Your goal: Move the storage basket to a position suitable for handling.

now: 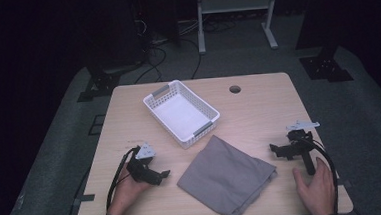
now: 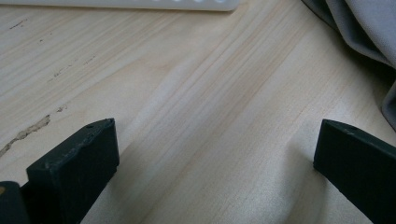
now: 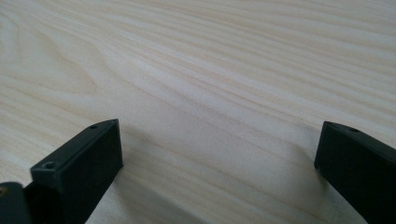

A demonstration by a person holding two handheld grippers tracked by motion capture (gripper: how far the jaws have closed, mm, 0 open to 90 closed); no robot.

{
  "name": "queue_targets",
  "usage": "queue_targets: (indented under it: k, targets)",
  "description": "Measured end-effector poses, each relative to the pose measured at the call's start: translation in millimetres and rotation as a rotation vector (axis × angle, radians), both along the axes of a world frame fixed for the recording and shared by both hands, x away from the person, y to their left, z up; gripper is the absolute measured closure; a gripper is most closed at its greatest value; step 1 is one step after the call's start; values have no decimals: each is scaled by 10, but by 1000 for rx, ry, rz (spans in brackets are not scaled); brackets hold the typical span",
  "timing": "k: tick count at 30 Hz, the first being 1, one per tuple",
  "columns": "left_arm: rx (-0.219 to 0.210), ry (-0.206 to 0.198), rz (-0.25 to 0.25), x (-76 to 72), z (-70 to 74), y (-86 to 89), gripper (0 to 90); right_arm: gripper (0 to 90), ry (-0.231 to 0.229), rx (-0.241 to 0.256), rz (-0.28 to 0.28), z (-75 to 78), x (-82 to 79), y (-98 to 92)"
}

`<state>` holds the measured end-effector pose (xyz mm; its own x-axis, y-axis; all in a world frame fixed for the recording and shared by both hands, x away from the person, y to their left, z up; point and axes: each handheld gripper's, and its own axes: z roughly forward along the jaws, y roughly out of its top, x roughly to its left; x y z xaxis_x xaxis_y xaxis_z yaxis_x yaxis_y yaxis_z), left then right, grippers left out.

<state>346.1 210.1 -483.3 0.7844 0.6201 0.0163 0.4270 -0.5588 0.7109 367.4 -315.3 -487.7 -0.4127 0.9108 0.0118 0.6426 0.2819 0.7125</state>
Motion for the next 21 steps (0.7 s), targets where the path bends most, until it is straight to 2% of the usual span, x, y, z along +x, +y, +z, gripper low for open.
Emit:
queue_targets:
  k: [16,21]
  targets:
    - [0,-1,1,21,1,-2,0,0,0,0,0,0,1,0]
    - [-17,3,1,41,29,-14,0,0,0,0,0,0,1,0]
